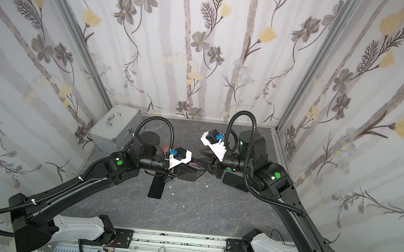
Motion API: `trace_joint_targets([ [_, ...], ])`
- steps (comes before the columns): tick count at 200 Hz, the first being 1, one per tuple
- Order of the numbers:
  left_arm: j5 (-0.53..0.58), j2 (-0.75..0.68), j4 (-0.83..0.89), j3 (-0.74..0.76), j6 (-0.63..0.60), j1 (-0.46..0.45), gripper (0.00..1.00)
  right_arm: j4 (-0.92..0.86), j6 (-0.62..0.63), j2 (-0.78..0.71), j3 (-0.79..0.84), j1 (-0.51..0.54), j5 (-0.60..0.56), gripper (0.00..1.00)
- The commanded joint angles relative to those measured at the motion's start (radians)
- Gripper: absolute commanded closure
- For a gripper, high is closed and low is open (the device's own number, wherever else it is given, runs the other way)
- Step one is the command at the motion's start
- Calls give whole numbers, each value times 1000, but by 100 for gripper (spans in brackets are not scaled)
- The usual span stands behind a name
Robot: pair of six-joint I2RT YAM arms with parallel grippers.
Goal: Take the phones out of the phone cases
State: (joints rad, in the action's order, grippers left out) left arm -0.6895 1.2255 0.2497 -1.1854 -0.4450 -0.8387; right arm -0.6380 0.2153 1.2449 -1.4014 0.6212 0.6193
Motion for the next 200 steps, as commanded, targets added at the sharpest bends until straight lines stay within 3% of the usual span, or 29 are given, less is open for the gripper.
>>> trace_joint_targets([
  [1,1,-4,-25,-18,-29,-3,100,-41,21,23,-13,6,16,59],
  [51,42,-14,-23,-17,-45,-9,100,-96,9,68,-16,8,-68,63],
  [117,147,-36,-26,-13,-64,-11,100,-169,9,124,-18,-4,170,74],
  [168,173,-46,-26,-8,-71,-13,100,-200,-13,171,-25,-19,195,85],
  [200,168,-50,-27,-1,-55,-14,100,-121,-113,160,-17,-66,189,96],
])
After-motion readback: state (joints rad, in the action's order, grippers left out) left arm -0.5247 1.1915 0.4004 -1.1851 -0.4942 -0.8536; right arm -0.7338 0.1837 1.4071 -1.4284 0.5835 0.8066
